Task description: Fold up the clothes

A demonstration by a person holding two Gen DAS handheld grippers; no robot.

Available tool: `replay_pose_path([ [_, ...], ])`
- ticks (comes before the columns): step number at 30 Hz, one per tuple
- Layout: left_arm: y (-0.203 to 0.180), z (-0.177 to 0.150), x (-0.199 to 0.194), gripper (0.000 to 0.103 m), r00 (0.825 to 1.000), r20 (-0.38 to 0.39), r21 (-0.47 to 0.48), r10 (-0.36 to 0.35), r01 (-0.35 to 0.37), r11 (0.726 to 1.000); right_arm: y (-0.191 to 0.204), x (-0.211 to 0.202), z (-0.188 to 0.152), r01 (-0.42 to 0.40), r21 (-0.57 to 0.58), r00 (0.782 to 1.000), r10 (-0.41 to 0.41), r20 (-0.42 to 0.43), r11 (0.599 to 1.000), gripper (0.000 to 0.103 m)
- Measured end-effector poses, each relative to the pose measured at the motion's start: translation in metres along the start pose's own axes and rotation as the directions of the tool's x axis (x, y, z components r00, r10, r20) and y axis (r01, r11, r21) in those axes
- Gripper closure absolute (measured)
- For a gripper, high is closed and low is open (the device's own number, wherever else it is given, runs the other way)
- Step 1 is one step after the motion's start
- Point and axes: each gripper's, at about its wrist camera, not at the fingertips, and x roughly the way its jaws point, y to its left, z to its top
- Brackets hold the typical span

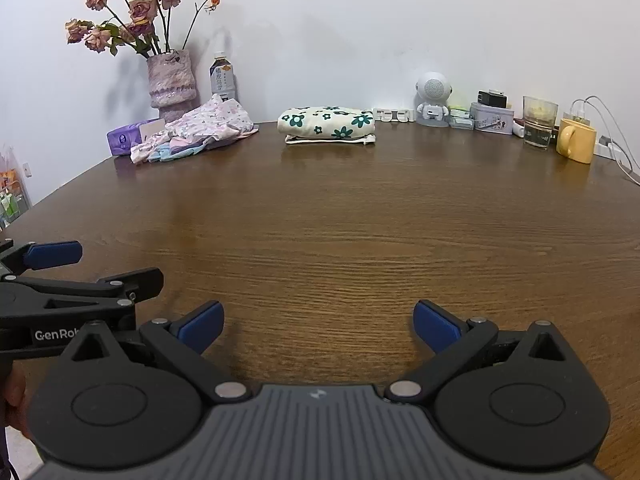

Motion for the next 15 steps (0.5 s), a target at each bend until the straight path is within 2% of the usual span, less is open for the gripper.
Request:
replay_pose_path([
  [7, 0.0021, -0.0058, -0.0007, 0.010, 1.000, 0.004, -0.017, 0.003, -0.003, 1.000, 0.0079, -0.0024, -0.0051, 0.033, -0.026, 0.999, -0.032, 0.025, 0.999, 0.000],
  [10, 0.0036, -0.0062, -0.0020, 0.006, 1.000, 0.014, -0.032, 0.007, -0.006, 0.999, 0.0092, -0.0049, -0.0052, 0.041, -0.027, 0.998, -0.040, 0.039, 0.999, 0.000],
  [15, 0.0031, 0.0015, 0.0031, 0.004, 0.999, 0.033, -0.033, 0.019, -0.017, 0.999, 0.0087, -0.0049, 0.0023, 0.054, -0.040, 0.997, -0.052, 0.054, 0.998, 0.000],
])
